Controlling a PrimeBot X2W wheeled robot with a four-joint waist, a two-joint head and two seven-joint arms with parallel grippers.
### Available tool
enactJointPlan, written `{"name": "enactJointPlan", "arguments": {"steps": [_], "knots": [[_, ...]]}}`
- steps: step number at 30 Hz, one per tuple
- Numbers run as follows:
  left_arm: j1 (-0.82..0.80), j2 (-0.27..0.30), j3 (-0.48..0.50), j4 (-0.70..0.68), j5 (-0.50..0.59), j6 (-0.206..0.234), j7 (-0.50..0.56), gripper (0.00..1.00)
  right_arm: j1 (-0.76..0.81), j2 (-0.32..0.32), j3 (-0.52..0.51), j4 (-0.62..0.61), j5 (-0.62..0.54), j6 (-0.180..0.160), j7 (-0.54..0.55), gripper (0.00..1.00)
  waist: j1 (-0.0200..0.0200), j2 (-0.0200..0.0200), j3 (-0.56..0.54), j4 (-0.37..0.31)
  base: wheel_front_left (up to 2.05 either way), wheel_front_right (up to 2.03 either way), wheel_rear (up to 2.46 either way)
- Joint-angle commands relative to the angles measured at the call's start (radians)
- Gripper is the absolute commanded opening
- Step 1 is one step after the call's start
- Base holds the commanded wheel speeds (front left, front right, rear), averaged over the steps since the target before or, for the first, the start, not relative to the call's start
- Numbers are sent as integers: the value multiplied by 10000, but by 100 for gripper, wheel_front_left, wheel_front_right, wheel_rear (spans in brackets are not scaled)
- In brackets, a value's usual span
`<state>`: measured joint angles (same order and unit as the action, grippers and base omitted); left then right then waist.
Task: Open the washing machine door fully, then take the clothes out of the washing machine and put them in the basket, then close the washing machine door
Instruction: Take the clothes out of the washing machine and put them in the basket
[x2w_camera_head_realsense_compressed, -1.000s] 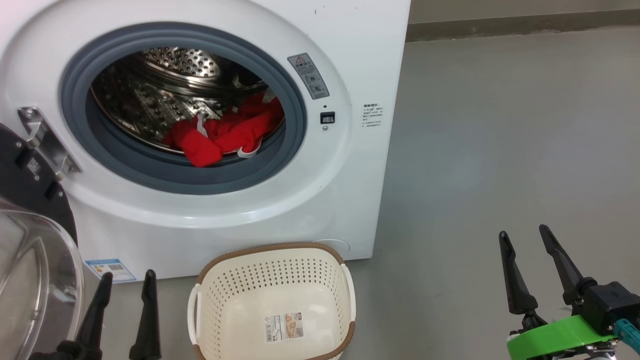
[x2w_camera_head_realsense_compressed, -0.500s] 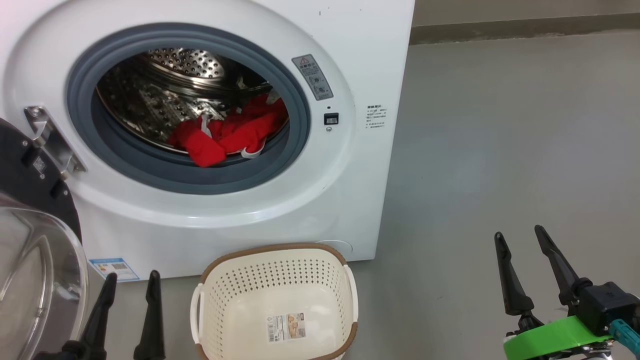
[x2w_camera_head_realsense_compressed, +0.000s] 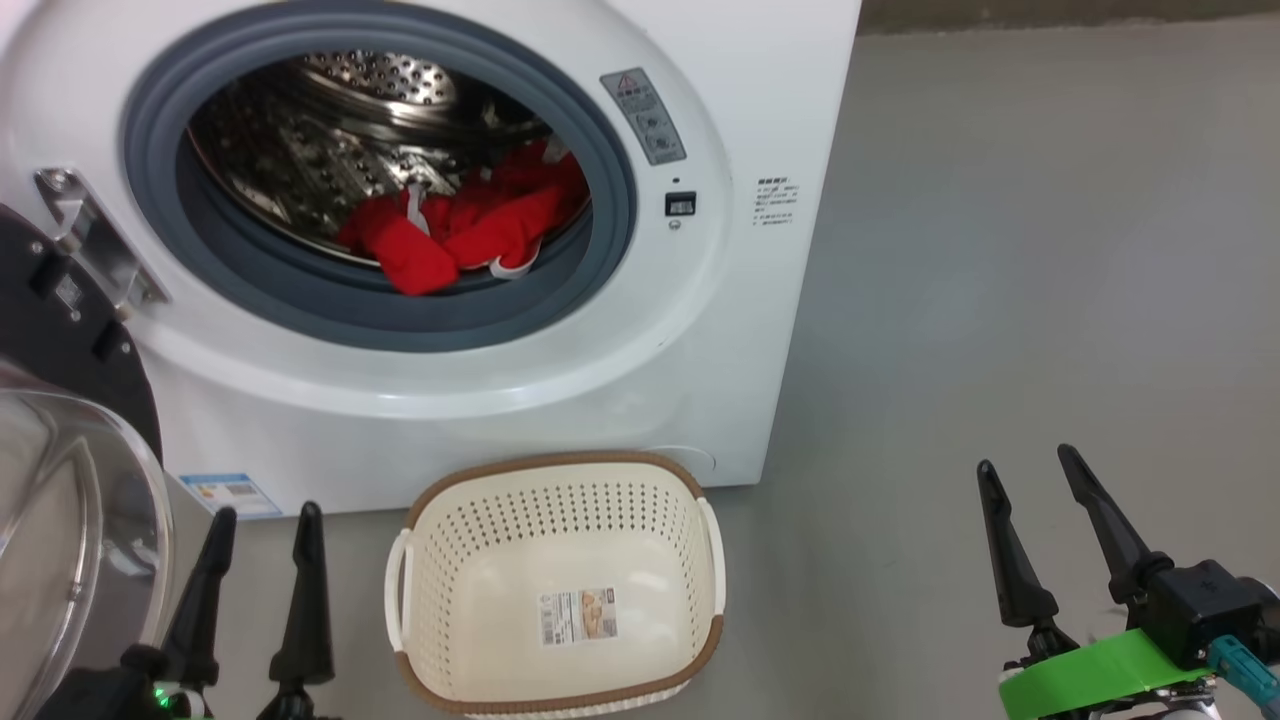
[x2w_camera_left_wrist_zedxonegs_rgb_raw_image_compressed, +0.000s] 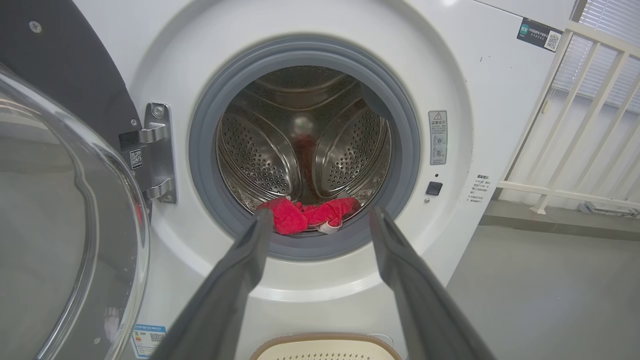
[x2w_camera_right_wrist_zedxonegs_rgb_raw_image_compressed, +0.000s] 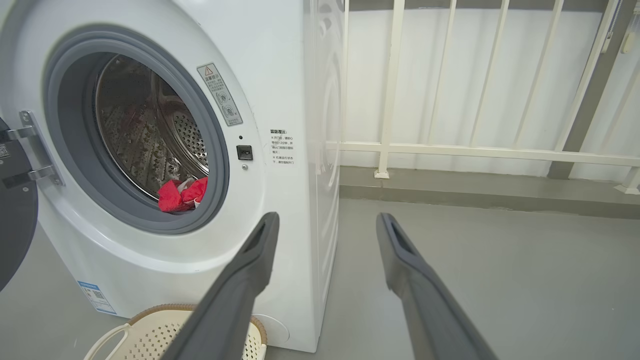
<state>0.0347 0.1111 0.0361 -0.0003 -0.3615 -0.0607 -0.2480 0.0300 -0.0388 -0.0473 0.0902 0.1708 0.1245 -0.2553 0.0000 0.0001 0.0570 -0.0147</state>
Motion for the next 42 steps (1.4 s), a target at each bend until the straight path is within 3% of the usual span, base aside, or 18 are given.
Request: {"name": "enactJointPlan", "arguments": {"steps": [1, 12, 26, 33, 42], "knots": [[-552, 87, 248, -184, -51, 29, -13, 100, -434, -114, 285, -295, -125, 62, -65, 100, 0, -1, 315, 110, 0, 0, 0], [-2352, 78, 187, 530, -234, 82, -17, 100, -924, -114, 379, -359, -198, 62, -65, 100, 0, -1, 1447, 413, 0, 0, 0], [-5008, -65, 31, 1895, -577, -161, -97, 100, -1534, -114, 436, -504, -357, 62, -65, 100, 0, -1, 2998, 621, 0, 0, 0], [-6301, 239, -41, 2831, -611, -371, -116, 100, -1849, -114, 514, -543, -361, 62, -65, 100, 0, -1, 3650, 462, 0, 0, 0], [-8023, 454, -49, 4056, -631, -260, 16, 100, -2168, -114, 555, -600, -376, 62, -65, 100, 0, -1, 4569, 250, 0, 0, 0]]}}
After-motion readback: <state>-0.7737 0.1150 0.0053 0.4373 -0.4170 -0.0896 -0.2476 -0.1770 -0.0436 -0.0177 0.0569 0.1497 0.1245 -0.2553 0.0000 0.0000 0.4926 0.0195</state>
